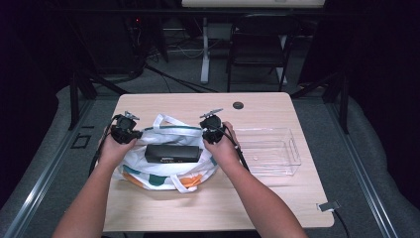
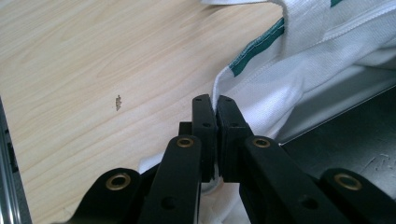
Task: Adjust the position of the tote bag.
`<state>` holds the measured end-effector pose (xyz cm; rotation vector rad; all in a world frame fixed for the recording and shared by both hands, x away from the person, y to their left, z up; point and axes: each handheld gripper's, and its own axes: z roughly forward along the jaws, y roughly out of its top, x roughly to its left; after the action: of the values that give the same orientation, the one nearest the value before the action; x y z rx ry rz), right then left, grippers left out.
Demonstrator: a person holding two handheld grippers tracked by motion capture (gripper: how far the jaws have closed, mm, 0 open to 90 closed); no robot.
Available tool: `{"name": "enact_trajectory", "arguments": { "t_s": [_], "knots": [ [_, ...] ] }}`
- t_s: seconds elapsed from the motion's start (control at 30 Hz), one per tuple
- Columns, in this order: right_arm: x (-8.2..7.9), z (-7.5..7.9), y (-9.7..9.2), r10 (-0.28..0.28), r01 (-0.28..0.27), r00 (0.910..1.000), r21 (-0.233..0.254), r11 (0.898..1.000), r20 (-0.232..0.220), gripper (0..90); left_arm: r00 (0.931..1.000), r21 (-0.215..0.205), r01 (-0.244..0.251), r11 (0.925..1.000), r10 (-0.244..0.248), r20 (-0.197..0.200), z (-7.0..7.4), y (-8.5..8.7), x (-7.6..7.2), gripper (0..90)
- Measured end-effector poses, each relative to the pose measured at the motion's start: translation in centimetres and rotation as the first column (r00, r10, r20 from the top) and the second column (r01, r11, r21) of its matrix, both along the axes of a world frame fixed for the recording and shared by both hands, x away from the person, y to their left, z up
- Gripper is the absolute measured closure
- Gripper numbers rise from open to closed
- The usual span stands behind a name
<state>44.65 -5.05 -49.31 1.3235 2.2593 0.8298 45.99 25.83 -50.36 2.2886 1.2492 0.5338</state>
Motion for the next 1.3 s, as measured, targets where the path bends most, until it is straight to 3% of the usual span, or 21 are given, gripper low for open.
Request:
{"name": "enact_trajectory", "arguments": {
  "t_s": [0.4, 0.87, 1.3],
  "knots": [
    [0.6, -0.3, 0.3, -0.009, 0.01, 0.9999, -0.021, 1.0, 0.005, 82.0, 0.9998, -0.009, -0.016, 0.9998, 0.016, -0.011, -0.8, 0.0, 0.5, 87.8],
    [1.5, -1.1, 0.7, -0.018, 0.018, 0.9997, -0.026, 0.999, -0.019, 82.0, 0.9975, -0.016, -0.036, 0.9992, 0.035, -0.061, -1.8, -0.1, 1.4, 87.6],
    [2.6, -1.5, 0.8, -0.02, 0.015, 0.997, -0.064, 0.998, -0.074, 81.9, 0.9941, -0.014, -0.042, 0.999, 0.041, -0.101, -2.6, -0.2, 1.9, 87.5]
  ]
}}
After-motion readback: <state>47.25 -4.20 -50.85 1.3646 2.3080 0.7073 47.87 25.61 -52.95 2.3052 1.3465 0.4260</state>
